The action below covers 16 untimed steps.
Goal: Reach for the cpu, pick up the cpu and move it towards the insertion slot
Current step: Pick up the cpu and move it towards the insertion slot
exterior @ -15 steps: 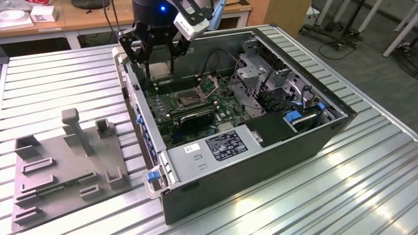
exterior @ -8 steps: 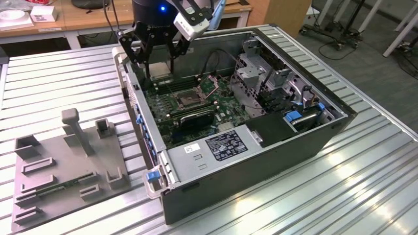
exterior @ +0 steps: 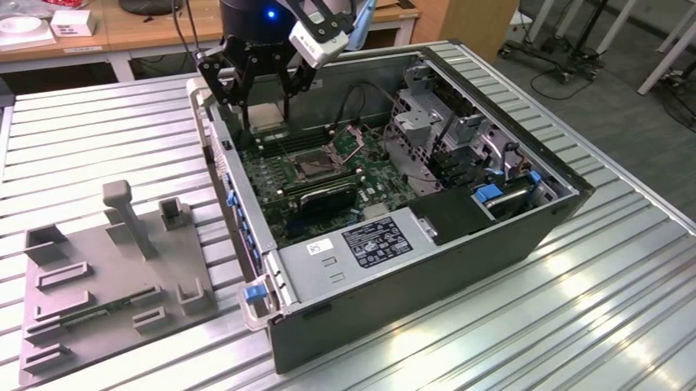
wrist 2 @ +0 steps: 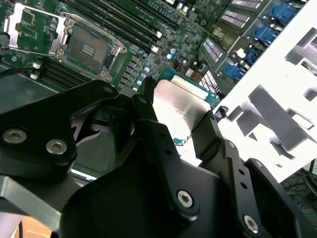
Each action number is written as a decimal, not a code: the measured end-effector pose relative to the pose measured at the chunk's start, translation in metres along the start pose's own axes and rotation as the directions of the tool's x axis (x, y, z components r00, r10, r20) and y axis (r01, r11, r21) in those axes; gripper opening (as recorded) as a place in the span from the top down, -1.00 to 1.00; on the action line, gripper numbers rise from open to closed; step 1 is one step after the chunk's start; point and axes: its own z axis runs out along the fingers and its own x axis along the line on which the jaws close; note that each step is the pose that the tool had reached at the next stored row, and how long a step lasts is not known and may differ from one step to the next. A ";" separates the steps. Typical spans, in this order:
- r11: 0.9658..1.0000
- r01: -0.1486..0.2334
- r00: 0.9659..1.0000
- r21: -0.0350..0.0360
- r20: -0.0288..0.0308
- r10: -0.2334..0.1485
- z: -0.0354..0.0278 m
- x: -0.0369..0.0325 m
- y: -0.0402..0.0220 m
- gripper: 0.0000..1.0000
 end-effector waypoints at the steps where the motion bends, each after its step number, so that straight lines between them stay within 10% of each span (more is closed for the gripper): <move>1: 1.000 0.000 1.000 -0.001 0.000 0.000 0.0000 0.0000 0.0000 -0.09; 16: 1.000 0.000 1.000 -0.006 0.000 0.000 0.0000 -0.0013 0.0000 -0.09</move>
